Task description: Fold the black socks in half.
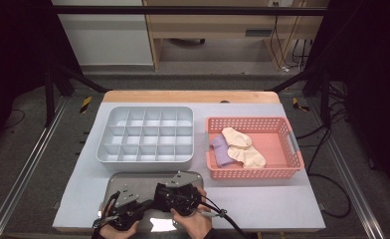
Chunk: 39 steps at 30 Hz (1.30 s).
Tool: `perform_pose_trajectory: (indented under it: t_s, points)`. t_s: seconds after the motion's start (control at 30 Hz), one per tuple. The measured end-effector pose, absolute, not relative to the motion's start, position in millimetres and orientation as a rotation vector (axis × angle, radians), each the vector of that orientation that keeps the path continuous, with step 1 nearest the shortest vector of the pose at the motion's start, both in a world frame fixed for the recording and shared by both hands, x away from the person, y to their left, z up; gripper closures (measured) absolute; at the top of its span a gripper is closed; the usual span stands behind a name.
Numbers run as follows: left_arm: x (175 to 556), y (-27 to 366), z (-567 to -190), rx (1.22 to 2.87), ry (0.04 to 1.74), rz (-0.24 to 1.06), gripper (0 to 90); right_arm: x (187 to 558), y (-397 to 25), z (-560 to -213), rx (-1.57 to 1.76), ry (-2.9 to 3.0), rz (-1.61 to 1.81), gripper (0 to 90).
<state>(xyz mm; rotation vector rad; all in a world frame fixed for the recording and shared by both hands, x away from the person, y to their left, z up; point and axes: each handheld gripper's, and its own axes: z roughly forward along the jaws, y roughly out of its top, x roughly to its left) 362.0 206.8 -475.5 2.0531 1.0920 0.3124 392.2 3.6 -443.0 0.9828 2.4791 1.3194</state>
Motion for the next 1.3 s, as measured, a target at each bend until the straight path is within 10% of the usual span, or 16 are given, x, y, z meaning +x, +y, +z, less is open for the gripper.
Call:
perform_pose_trajectory:
  t_s: [0.43, 1.3]
  points:
    - [364, 227, -456, 1.922, 1.12, 0.32, 89.3, 392, -3, -443, 0.991, 2.485, 1.389, 66.6]
    - [373, 169, -454, 2.052, 1.104, 0.321, 69.7, 379, -103, -453, 1.188, 2.381, 1.303, 70.0]
